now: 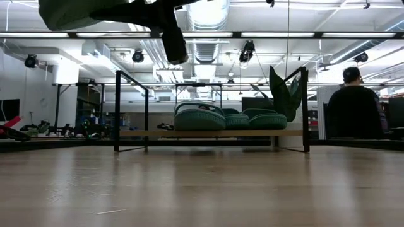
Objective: Pick and place slides into the shelf
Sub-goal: Put the green slipper on the shelf
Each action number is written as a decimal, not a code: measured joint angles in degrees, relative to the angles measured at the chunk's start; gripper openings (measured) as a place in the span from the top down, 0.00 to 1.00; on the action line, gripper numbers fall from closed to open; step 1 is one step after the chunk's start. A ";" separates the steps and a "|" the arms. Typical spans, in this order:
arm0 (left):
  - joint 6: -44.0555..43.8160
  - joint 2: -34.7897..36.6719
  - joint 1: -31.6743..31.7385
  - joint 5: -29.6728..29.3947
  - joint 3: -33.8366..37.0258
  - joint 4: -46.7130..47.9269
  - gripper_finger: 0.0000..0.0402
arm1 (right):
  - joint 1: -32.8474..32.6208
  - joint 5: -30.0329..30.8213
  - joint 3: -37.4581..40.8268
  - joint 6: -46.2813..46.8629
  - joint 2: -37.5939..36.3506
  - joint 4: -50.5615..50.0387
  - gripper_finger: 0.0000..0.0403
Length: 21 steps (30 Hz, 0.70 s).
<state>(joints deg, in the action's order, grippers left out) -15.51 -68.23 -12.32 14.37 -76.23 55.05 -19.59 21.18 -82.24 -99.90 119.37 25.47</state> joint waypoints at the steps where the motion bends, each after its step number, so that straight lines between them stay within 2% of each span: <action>1: 0.00 0.00 0.00 -0.08 0.00 0.00 1.00 | 0.00 0.73 0.00 -0.02 0.00 0.02 0.66; 6: -0.04 0.00 0.09 -0.55 0.00 -0.52 1.00 | 0.00 4.13 0.02 -0.20 0.00 -0.03 0.89; 14: 2.26 -0.02 0.06 -0.91 -0.06 -0.44 0.99 | 0.00 5.21 0.09 0.02 0.00 0.01 0.90; 21: 7.13 0.82 -0.02 -5.76 -2.02 0.01 0.87 | -0.11 9.71 0.09 3.65 -0.09 1.32 0.90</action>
<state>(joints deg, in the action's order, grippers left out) -8.37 -67.40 -12.34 8.61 -78.24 55.06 -19.70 30.89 -82.15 -96.25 119.28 26.79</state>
